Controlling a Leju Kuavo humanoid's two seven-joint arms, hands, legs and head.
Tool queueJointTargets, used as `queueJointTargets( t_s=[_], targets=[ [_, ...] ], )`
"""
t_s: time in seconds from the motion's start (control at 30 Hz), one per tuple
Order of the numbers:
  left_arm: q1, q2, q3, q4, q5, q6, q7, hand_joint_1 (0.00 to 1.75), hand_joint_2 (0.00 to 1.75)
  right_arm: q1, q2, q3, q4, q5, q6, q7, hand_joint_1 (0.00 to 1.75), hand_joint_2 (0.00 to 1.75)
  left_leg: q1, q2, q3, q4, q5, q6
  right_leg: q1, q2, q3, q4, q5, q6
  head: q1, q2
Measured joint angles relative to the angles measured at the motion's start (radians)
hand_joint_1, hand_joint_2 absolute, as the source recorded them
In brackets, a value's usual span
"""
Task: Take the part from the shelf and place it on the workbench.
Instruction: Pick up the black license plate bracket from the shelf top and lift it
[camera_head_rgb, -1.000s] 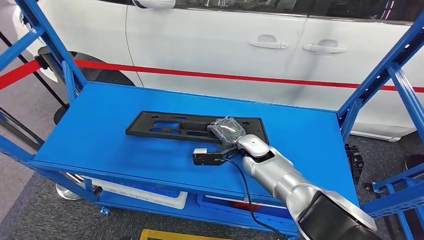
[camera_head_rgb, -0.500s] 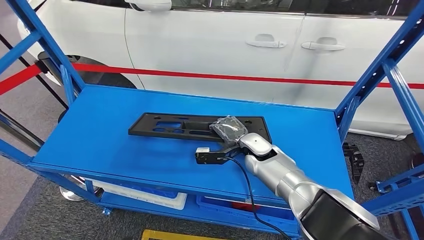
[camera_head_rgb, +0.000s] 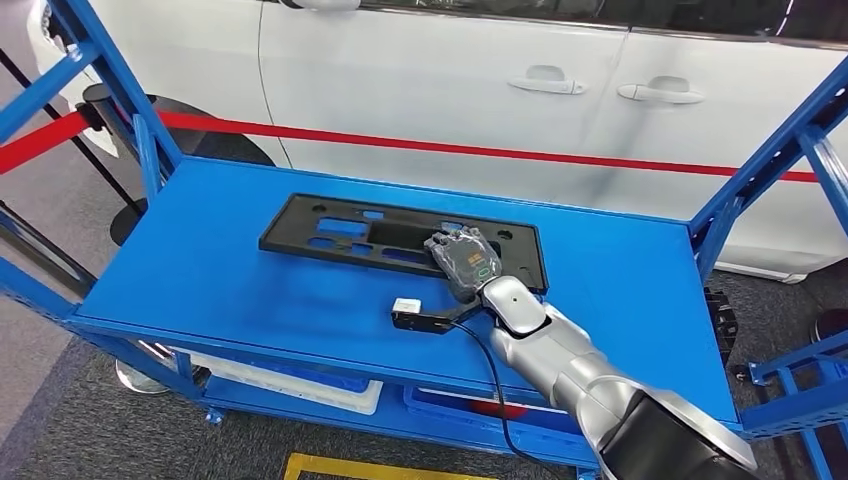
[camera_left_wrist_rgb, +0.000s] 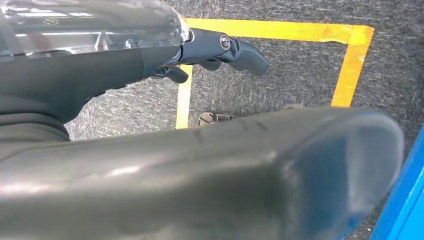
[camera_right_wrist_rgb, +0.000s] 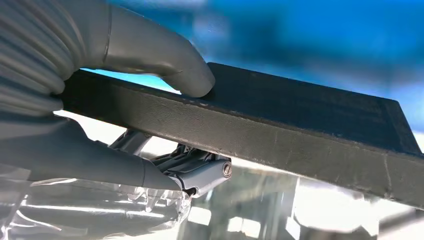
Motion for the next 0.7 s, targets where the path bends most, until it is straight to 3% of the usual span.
queueJointTargets(
  t_s=[0.07,0.1,0.13,0.17,0.23,0.3,0.33,0.47,0.53,0.6,0.63,0.67,0.7],
  targets=[
    [0.0,0.0,0.0,0.0,-0.007,0.007,0.0,0.0,0.0,0.004,-0.002,-0.007,-0.028,0.054,-0.052,0.033,1.75,1.75,-0.003,0.001,0.0,0.0,-0.001,0.006,0.001,0.0,-0.066,0.133,-0.06,0.001,0.0,0.0],
    [0.001,0.0,0.0,0.0,-0.009,0.011,0.0,0.0,0.0,0.008,-0.003,-0.013,-0.044,0.077,-0.063,0.043,1.75,1.75,-0.005,0.002,0.001,0.0,-0.002,0.008,0.002,0.0,-0.097,0.191,-0.076,0.0,0.0,0.0],
    [0.001,-0.001,0.0,0.0,-0.011,0.013,0.0,0.0,0.44,0.011,-0.004,-0.019,-0.056,0.091,-0.066,0.048,1.75,1.75,-0.007,0.001,0.002,0.0,-0.004,0.01,0.003,0.0,-0.115,0.219,-0.074,-0.002,0.0,0.0],
    [0.002,-0.001,0.0,0.0,-0.012,0.014,0.0,0.0,0.87,0.015,-0.004,-0.024,-0.066,0.098,-0.067,0.051,1.75,1.75,-0.01,0.0,0.004,0.0,-0.005,0.011,0.004,0.0,-0.114,0.209,-0.053,-0.007,0.0,0.0],
    [0.002,-0.002,0.0,0.0,-0.013,0.015,0.0,0.0,1.75,0.018,-0.004,-0.032,-0.082,0.107,-0.067,0.052,1.75,1.75,-0.013,-0.003,0.01,0.0,-0.009,0.011,0.011,0.0,-0.066,0.09,0.021,-0.023,0.0,0.0],
    [0.001,-0.005,0.0,0.0,-0.014,0.015,0.001,0.0,1.75,0.019,-0.005,-0.045,-0.103,0.132,-0.068,0.058,1.75,1.75,-0.017,-0.005,0.01,0.001,-0.013,0.006,0.02,0.0,-0.016,-0.025,0.064,-0.038,0.0,0.0],
    [0.001,-0.006,0.0,0.0,-0.016,0.015,0.001,0.0,1.75,0.022,-0.005,-0.057,-0.119,0.159,-0.068,0.063,1.75,1.75,-0.017,-0.005,0.008,0.001,-0.014,0.001,0.024,0.0,-0.006,-0.051,0.067,-0.042,0.0,0.0],
    [0.003,-0.007,0.0,0.0,-0.023,0.024,0.007,0.0,1.75,0.053,-0.007,-0.132,-0.217,0.333,-0.069,0.087,1.75,1.75,-0.014,-0.002,0.004,0.01,-0.029,-0.021,0.022,0.001,0.003,-0.072,0.067,-0.049,0.001,0.0],
    [0.003,-0.007,0.0,0.0,-0.024,0.025,0.009,0.0,1.75,0.071,-0.007,-0.176,-0.286,0.406,-0.07,0.095,1.75,1.75,-0.013,0.0,-0.031,0.09,-0.076,-0.028,0.017,0.0,0.011,-0.081,0.068,-0.055,0.0,0.0],
    [0.003,-0.007,0.0,0.0,-0.024,0.021,0.01,0.0,1.75,0.086,-0.008,-0.212,-0.34,0.446,-0.071,0.1,1.75,1.75,-0.012,0.0,-0.095,0.219,-0.13,-0.034,0.018,0.0,0.013,-0.081,0.066,-0.059,0.0,0.0],
    [0.004,-0.007,0.0,0.0,-0.024,0.019,0.01,0.0,1.75,0.093,-0.009,-0.225,-0.361,0.459,-0.071,0.102,1.75,1.75,-0.012,0.001,-0.118,0.262,-0.138,-0.036,0.019,0.0,0.013,-0.079,0.065,-0.06,0.0,0.0],
    [0.005,-0.007,0.0,0.0,-0.023,0.016,0.01,0.0,1.75,0.101,-0.011,-0.237,-0.381,0.469,-0.071,0.103,1.75,1.75,-0.011,0.001,-0.126,0.27,-0.127,-0.039,0.018,0.0,0.013,-0.077,0.063,-0.059,0.0,0.0],
    [0.005,-0.007,0.0,0.0,-0.023,0.013,0.01,0.0,1.75,0.11,-0.013,-0.246,-0.4,0.475,-0.071,0.104,1.75,1.75,-0.01,0.001,-0.116,0.239,-0.097,-0.04,0.018,0.001,0.014,-0.074,0.061,-0.058,0.0,0.0]
  ],
)
